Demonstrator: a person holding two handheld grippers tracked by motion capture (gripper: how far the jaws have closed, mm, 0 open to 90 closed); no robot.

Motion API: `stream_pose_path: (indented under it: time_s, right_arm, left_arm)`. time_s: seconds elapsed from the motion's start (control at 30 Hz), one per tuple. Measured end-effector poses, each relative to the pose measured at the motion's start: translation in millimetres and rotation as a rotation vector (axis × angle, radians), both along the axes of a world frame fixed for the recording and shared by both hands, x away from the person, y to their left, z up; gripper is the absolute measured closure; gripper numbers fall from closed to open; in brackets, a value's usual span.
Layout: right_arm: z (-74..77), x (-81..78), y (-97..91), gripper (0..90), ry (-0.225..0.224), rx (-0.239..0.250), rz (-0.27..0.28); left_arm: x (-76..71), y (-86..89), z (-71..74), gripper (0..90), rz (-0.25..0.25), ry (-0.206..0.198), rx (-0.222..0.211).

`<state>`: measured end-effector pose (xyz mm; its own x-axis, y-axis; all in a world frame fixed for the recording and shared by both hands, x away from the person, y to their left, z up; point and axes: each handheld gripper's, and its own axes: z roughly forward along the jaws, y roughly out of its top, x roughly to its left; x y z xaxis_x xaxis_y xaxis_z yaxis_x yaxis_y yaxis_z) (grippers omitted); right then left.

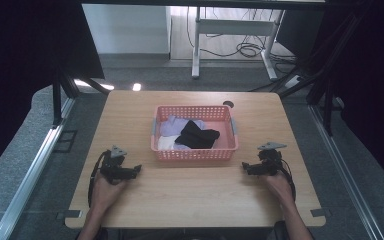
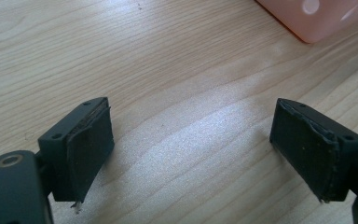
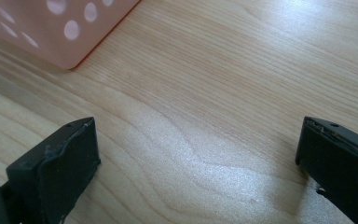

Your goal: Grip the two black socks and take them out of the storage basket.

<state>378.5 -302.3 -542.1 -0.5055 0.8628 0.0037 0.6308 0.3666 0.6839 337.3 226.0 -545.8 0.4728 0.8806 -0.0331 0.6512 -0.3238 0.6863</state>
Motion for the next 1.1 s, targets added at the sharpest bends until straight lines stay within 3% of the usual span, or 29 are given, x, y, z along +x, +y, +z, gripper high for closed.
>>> stream_pose_path:
  time_s: [0.17,0.53,0.87,1.1]
  right_arm:
    - [3.8,-0.6,-2.5,0.0,0.027,0.015,0.0]
    - [18.0,-2.9,1.4,0.0,0.012,0.005,0.04]
    - [28.3,-2.5,6.1,0.0,0.021,0.02,0.064]
    - [37.9,-0.4,8.3,0.0,0.0,0.034,0.067]
  left_arm:
    - [0.0,0.0,0.0,13.0,0.0,0.0,0.0]
    - [0.0,0.0,0.0,13.0,0.0,0.0,-0.001]
    - [-0.1,0.0,0.0,13.1,0.001,0.0,-0.001]
    - [-0.1,0.0,0.0,13.1,0.001,0.0,-0.001]
